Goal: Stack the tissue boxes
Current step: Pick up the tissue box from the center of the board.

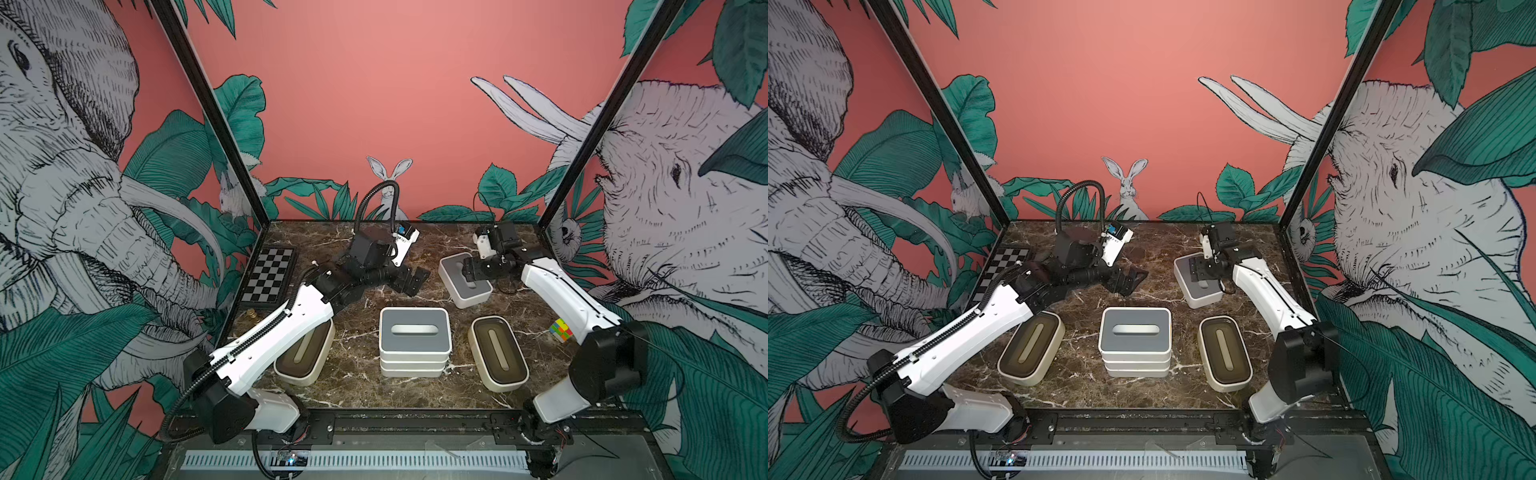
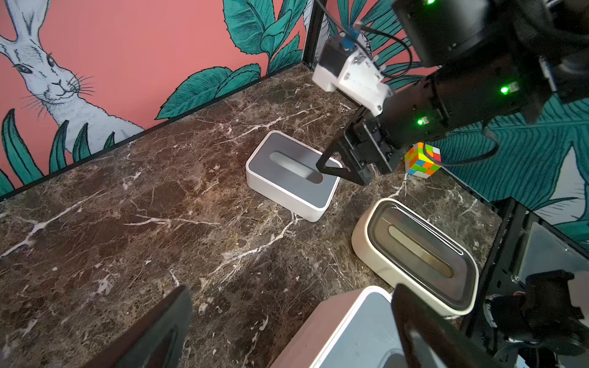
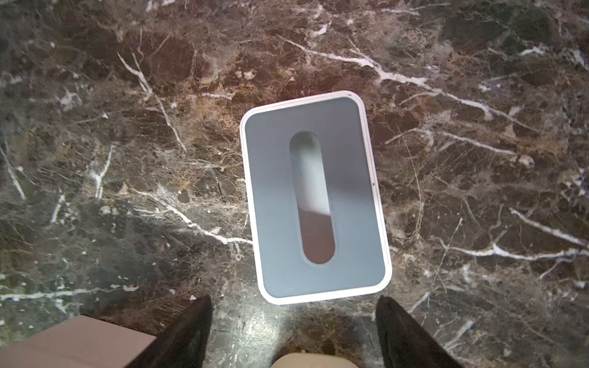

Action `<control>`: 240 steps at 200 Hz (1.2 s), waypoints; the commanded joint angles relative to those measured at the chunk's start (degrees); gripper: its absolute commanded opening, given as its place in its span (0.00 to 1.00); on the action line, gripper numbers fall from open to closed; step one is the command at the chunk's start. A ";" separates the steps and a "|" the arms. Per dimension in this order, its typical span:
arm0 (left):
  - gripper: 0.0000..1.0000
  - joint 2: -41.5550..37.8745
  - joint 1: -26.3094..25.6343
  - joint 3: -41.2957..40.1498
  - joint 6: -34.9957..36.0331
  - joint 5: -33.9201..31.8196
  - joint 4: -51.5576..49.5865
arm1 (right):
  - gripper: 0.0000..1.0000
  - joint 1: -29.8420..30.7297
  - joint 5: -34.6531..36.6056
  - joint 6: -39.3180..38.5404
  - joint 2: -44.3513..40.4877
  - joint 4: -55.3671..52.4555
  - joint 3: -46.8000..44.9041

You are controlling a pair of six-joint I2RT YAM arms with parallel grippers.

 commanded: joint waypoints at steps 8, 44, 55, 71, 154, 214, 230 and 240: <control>0.99 0.34 0.34 0.61 -2.04 -0.26 -1.08 | 0.73 0.04 -0.80 -5.27 5.45 -0.97 3.97; 1.00 0.17 1.55 -0.41 -3.45 -1.00 -0.99 | 0.66 0.20 -1.90 -6.14 10.39 -0.93 5.74; 1.00 -0.21 2.76 -1.32 -4.14 -0.66 -1.28 | 0.65 0.36 -2.15 -6.27 10.96 -0.61 5.82; 1.00 -0.99 4.66 -2.89 -5.54 0.45 -1.39 | 0.63 0.48 -2.41 -6.58 12.15 -0.74 6.25; 1.00 -1.99 8.89 -5.58 -8.79 2.82 0.63 | 0.57 1.99 -1.53 -7.77 19.96 -3.26 11.21; 1.00 -1.90 9.52 -6.25 -9.39 3.47 1.47 | 0.56 2.73 1.39 -8.38 22.43 -4.52 12.47; 1.00 -1.56 9.58 -6.16 -9.46 3.81 1.65 | 0.56 2.75 1.57 -8.40 22.39 -4.52 12.11; 1.00 -1.29 9.72 -6.18 -9.46 4.00 1.81 | 0.56 2.77 1.53 -8.47 22.26 -4.54 11.65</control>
